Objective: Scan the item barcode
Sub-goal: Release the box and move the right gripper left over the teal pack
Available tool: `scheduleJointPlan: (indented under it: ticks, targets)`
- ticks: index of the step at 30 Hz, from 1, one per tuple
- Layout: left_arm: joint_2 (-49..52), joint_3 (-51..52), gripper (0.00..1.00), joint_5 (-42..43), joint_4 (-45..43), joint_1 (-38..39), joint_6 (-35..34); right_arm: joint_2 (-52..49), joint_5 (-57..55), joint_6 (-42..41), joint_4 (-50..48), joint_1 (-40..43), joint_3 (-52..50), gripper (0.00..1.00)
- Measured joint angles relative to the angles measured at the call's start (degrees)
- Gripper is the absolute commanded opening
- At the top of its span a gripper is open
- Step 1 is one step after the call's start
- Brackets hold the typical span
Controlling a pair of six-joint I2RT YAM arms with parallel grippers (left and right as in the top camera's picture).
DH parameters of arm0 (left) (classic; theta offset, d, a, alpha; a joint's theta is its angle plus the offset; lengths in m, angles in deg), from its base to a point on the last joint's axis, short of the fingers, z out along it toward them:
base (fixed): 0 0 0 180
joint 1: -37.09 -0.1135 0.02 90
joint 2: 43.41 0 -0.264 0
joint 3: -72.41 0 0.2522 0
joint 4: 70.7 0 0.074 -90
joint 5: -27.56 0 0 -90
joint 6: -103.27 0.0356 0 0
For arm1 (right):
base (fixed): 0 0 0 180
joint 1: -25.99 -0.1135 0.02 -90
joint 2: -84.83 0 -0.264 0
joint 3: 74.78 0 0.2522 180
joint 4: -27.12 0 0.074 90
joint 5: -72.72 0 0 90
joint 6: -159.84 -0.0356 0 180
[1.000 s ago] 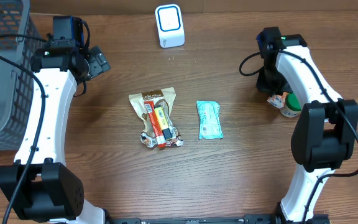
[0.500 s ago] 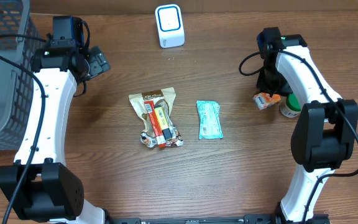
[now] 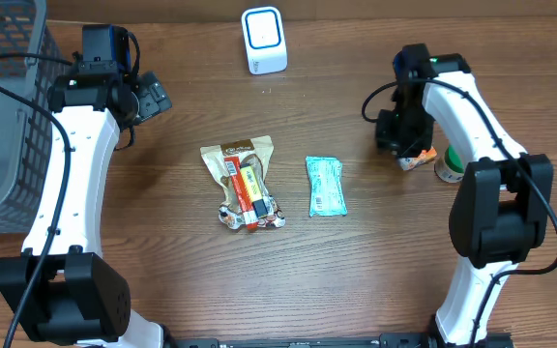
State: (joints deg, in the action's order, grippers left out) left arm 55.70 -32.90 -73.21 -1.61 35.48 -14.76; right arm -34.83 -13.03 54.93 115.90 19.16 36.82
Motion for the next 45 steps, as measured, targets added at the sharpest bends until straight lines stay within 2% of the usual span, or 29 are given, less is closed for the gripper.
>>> scheduleJointPlan:
  ticks: [5, 17, 23, 45]
  targets:
    - [0.0, 0.0, 1.00, 0.0, 0.0, 0.0, 0.0, 0.0, 3.0, 0.9, 0.0, -2.0, -1.7, 0.38]
    - [0.0, 0.0, 1.00, 0.0, 0.0, 0.0, 0.0, 0.0, 4.6, 1.4, -7.8, -7.9, -12.2, 0.37]
    - [0.0, 0.0, 1.00, 0.0, 0.0, 0.0, 0.0, 0.0, 5.5, -0.9, -8.6, -8.7, -15.8, 0.37]
    - [0.0, 0.0, 1.00, 0.0, 0.0, 0.0, 0.0, 1.3, 15.1, -4.4, -11.8, -13.4, -18.8, 0.35]
